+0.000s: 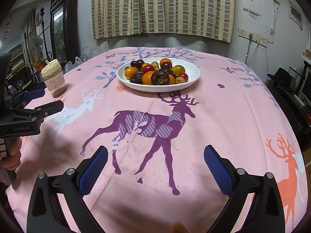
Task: Organize fruits
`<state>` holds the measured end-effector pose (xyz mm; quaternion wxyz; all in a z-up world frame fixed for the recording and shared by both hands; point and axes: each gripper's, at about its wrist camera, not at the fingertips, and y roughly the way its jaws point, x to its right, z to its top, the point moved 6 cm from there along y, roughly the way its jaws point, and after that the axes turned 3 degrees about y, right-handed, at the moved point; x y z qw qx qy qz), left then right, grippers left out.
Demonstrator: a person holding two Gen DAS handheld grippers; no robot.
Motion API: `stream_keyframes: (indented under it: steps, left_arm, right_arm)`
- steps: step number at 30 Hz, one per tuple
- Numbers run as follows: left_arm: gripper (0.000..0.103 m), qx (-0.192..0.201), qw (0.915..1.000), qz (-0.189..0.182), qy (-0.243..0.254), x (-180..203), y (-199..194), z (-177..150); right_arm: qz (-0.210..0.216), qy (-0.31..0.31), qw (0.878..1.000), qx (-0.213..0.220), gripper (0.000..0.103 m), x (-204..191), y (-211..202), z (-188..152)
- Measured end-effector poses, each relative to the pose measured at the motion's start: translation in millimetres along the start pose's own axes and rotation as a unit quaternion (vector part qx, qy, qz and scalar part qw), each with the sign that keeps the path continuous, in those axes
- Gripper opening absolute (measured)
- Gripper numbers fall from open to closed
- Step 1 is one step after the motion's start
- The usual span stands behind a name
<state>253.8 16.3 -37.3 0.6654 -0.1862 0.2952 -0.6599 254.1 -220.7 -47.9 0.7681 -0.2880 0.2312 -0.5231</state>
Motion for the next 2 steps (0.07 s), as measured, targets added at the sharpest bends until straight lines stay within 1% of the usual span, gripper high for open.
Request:
stream_keyframes:
  steps: [2]
  left_arm:
    - [0.098, 0.005, 1.0000, -0.001, -0.001, -0.3, -1.7, 0.5]
  right_arm:
    - [0.000, 0.000, 1.000, 0.000, 0.100, 0.1, 0.0, 0.0]
